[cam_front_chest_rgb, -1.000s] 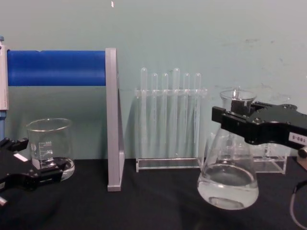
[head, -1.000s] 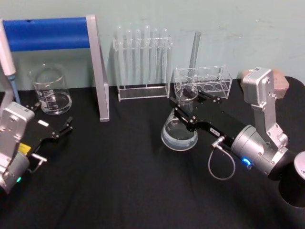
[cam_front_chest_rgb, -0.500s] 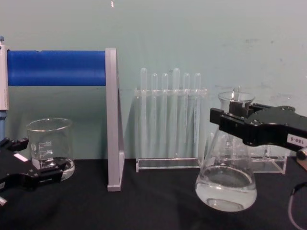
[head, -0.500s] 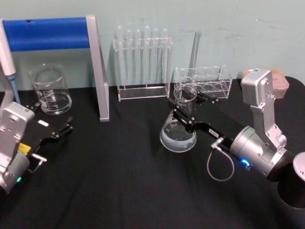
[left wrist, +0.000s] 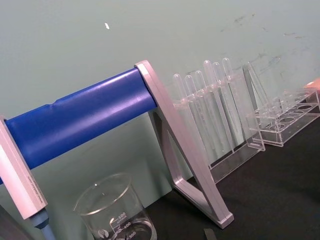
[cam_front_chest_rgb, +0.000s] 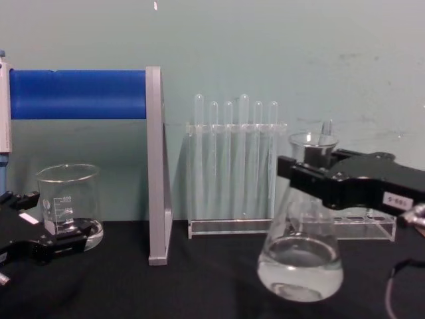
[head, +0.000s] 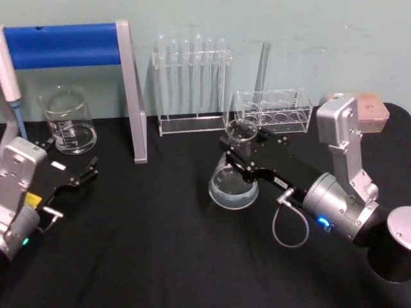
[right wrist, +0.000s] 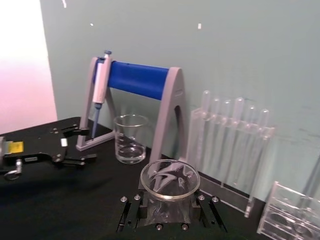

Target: Grasp the erlenmeyer flask with one hand, shake it three times, then place it back.

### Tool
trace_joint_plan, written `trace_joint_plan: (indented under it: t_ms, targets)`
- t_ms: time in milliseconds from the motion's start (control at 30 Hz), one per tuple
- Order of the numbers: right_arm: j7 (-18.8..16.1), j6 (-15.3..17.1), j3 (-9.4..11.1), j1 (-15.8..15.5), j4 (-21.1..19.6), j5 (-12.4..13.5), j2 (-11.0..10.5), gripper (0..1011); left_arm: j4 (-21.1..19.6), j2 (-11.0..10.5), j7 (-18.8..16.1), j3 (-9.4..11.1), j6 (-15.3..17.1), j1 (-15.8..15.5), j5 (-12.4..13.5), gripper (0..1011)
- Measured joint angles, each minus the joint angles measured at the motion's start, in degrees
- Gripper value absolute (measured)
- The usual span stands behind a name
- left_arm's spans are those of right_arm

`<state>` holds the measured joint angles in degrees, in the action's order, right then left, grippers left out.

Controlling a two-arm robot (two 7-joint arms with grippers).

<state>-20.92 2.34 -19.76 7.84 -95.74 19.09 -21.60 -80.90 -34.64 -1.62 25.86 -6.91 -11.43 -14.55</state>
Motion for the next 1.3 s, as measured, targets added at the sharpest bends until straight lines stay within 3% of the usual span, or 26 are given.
trace_joint_plan:
  t_ms: [433, 833, 1067, 1300]
  targets:
    - [-3.89, 0.24, -6.03, 0.43, -1.59, -0.13, 0.94, 450, 0.0, 0.0, 0.0, 0.0, 0.0, 0.0, 0.0, 1001]
    - [-6.74, 0.48, -10.69, 0.65, -3.34, 0.32, 0.37, 450, 0.0, 0.0, 0.0, 0.0, 0.0, 0.0, 0.0, 1001]
    - [-6.37, 0.43, -11.29, 0.82, -3.35, 0.52, 0.13, 450, 0.0, 0.0, 0.0, 0.0, 0.0, 0.0, 0.0, 1001]
    - [-3.42, 0.05, -8.97, 1.03, -2.07, 0.34, 0.1, 450, 0.0, 0.0, 0.0, 0.0, 0.0, 0.0, 0.0, 1001]
